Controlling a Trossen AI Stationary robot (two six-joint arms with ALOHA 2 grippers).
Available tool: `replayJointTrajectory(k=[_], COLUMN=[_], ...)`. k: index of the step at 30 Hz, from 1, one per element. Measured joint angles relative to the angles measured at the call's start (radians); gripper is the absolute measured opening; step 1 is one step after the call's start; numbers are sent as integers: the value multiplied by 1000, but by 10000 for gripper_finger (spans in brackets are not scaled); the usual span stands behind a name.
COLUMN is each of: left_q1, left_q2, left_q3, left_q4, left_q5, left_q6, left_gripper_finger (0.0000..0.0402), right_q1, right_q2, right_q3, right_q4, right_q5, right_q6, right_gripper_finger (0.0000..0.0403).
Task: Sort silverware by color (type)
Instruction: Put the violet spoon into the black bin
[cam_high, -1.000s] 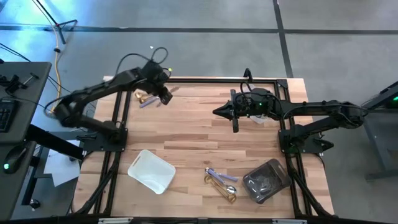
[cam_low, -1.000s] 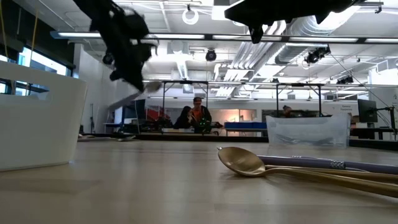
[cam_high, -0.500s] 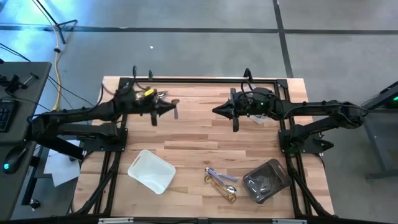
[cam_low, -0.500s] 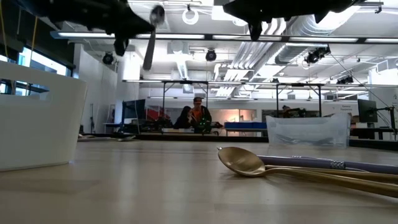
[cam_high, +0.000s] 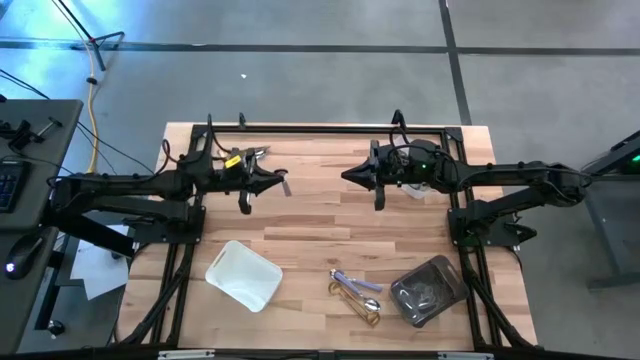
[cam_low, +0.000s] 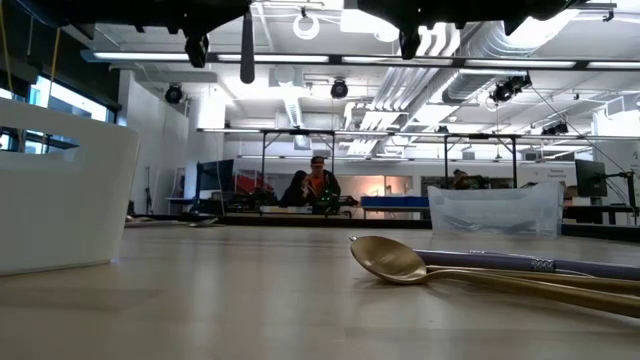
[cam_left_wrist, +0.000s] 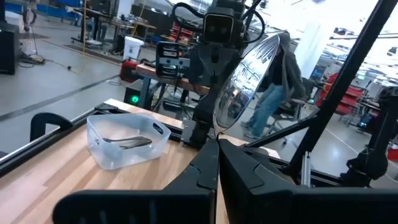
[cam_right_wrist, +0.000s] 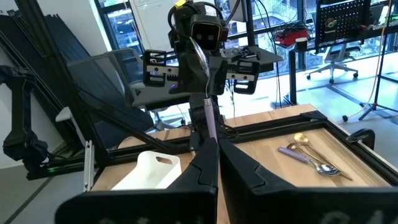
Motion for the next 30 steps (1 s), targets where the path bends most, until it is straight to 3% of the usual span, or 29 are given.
replayJointTrajectory(k=[30], left_q1=[1], left_q2=[0], left_q3=[0], left_q4=[0], left_q5=[11], left_q6=[-11], left_gripper_finger=[0], right_q1=[0], right_q2=[0], right_q3=[0], right_q4=[-1], right_q5=[0], right_q6=[-4], right_gripper_finger=[0])
